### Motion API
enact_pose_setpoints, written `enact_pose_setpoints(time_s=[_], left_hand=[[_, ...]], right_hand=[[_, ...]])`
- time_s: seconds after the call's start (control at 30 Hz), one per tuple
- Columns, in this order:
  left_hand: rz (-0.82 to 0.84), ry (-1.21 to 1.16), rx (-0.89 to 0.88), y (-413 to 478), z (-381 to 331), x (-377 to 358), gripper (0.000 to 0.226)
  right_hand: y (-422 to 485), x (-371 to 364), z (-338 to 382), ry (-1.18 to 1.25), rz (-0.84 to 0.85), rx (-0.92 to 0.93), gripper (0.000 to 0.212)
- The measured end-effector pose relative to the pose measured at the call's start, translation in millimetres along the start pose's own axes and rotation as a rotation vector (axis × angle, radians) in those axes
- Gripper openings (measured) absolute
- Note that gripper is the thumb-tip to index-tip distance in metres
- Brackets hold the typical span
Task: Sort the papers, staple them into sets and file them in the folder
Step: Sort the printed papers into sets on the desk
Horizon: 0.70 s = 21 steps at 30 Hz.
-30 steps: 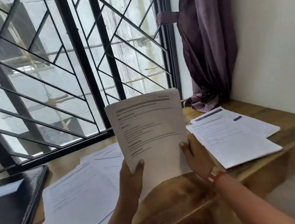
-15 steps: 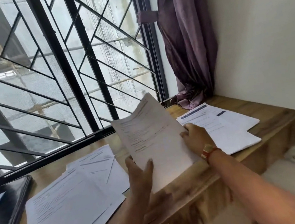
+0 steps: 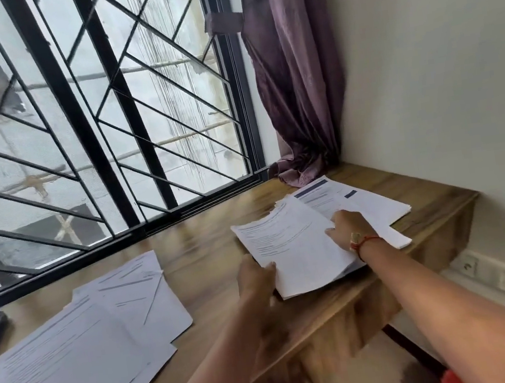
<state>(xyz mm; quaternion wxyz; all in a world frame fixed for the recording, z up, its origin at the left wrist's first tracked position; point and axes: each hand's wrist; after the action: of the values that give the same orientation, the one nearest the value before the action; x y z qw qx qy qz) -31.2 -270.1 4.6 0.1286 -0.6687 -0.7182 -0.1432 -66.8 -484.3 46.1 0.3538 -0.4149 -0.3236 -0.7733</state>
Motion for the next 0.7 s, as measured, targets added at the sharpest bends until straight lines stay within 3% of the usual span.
enact_pose_setpoints(time_s=[0.4,0.7], left_hand=[[-0.040,0.412,-0.210,0.5,3.4,16.6,0.035],[-0.146,0.667,-0.512,3.1,9.5,72.6,0.051]], right_hand=[[-7.0,-9.8,2.2,-0.155,-0.043,0.025,0.047],[-39.5,-24.5,67.1,-0.109,-0.240,0.319,0.066]])
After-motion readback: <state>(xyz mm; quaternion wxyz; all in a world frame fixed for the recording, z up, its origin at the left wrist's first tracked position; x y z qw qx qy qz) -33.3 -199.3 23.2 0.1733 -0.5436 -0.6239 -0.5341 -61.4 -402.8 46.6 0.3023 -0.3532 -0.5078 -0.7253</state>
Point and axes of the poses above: each hand's wrist, its own y-axis towards the middle knuckle, its own x-axis out of the back of the hand, z = x × y, and after that the axes turned 9 degrees about -z, right-handed
